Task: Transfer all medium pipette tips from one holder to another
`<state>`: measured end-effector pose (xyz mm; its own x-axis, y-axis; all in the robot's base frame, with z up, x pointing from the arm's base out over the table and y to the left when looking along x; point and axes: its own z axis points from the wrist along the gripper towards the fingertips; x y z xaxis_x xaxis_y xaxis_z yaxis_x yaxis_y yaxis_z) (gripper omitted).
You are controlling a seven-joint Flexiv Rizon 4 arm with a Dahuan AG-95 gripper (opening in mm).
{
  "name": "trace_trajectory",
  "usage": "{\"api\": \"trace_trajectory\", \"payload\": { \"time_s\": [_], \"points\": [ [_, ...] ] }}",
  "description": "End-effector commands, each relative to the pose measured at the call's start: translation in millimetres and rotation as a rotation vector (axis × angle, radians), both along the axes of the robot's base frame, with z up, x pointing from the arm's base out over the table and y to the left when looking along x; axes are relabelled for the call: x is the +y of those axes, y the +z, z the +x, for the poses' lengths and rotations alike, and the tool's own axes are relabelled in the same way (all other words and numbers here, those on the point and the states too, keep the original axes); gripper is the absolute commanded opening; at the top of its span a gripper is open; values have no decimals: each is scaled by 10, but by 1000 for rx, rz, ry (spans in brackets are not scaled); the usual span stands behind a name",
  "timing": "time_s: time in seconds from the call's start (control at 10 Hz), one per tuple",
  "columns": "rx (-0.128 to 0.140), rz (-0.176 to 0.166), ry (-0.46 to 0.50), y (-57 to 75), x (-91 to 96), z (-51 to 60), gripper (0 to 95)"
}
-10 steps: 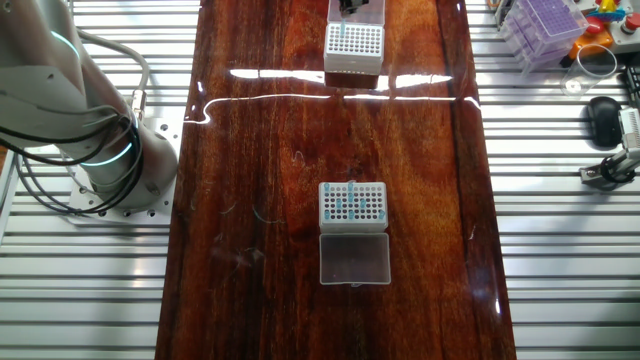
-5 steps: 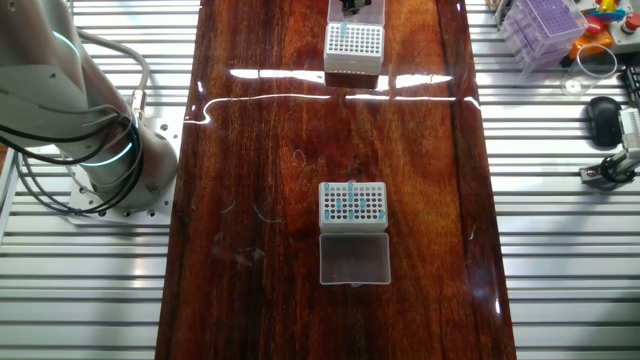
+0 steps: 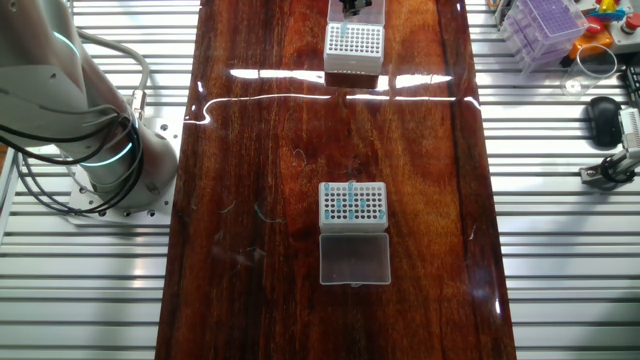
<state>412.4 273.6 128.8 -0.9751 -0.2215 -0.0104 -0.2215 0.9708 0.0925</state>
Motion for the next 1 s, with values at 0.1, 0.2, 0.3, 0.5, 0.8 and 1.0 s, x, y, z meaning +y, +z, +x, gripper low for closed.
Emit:
{"api": "trace_trajectory", "payload": {
  "time_s": [0.1,0.2,0.3,0.5,0.8,1.0],
  "points": [
    [3,0,1,-6,-3,-9,0],
    [2,3,1,-5,-3,-9,0],
    [2,4,0,-5,-3,-9,0],
    [3,4,-1,4,-1,-13,0],
    [4,6,-3,3,-3,-15,0],
    [6,7,-3,3,-7,-22,0]
  ]
}}
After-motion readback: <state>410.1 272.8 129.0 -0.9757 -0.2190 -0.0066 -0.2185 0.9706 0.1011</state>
